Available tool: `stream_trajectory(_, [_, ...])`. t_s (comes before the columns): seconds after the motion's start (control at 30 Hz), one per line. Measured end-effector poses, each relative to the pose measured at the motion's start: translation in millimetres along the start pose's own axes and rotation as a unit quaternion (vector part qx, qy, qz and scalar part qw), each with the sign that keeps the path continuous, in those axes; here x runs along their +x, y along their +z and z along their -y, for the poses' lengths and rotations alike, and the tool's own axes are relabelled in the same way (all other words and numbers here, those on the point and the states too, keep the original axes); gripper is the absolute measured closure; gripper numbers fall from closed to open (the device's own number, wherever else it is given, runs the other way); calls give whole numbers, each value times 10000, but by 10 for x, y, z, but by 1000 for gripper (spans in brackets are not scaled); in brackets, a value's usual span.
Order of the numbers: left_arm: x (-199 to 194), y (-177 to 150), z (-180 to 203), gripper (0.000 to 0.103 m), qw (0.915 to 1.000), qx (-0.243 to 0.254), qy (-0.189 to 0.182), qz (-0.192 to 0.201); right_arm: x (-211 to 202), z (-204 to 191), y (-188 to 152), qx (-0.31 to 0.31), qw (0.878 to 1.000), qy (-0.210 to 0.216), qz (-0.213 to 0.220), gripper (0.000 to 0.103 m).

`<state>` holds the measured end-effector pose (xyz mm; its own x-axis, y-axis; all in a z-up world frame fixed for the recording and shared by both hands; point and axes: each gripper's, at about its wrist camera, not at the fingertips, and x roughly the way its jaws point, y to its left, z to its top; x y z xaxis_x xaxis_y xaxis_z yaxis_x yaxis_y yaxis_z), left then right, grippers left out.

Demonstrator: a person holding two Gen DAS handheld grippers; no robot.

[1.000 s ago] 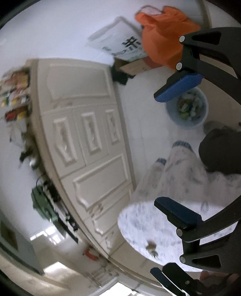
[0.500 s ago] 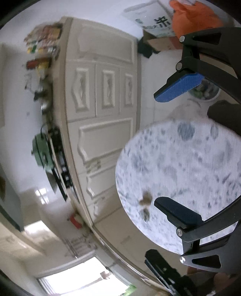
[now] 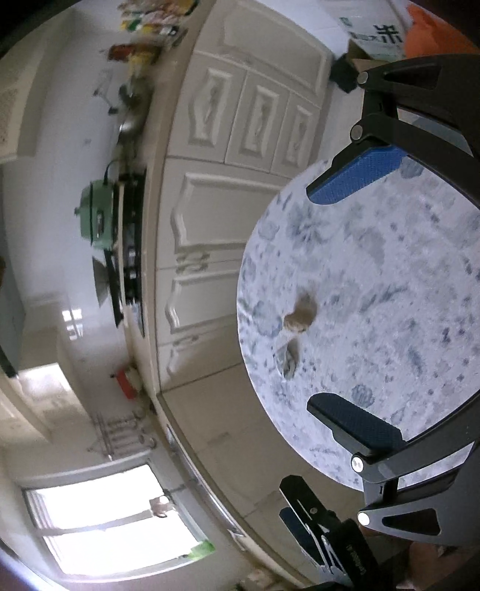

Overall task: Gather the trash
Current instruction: 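Bring both open tools back to the last trash on the table, then grasp the silver wrapper with the left tool while the right tool grasps the other bread roll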

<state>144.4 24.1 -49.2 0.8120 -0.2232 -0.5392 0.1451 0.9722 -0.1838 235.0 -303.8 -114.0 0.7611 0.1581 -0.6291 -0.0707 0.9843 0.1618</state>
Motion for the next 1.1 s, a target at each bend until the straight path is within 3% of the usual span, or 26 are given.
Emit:
stream_trajectory(0.23, [451,109,-224,1,9996,-2,186,-221,547,-163,9,-190,9992,106,-348,0])
stream_trajectory(0.5, [1346,240,-318,1,9969,184,405,-644,1413,-138,-50,-252,9955,96,-909,1])
stream_trajectory(0.77, [2204,291,-305,1,9931,324,489,-1014,2159,-91,-134,-293,9902,143,-1360,17])
stream_trajectory(0.83, [2390,286,-282,1,9919,369,522,-1100,2257,-95,-141,-325,9893,165,-1413,23])
stream_trajectory(0.93, [2650,276,-253,1,9899,453,508,-1241,2345,-122,-141,-498,9890,178,-1383,44])
stream_trajectory(1.0, [2817,264,-219,1,9885,506,476,-1346,2353,-102,-130,-514,9892,208,-1360,67])
stream_trajectory(1.1, [3035,255,-163,1,9870,568,492,-1422,2341,-10,-126,-396,9895,267,-1362,71])
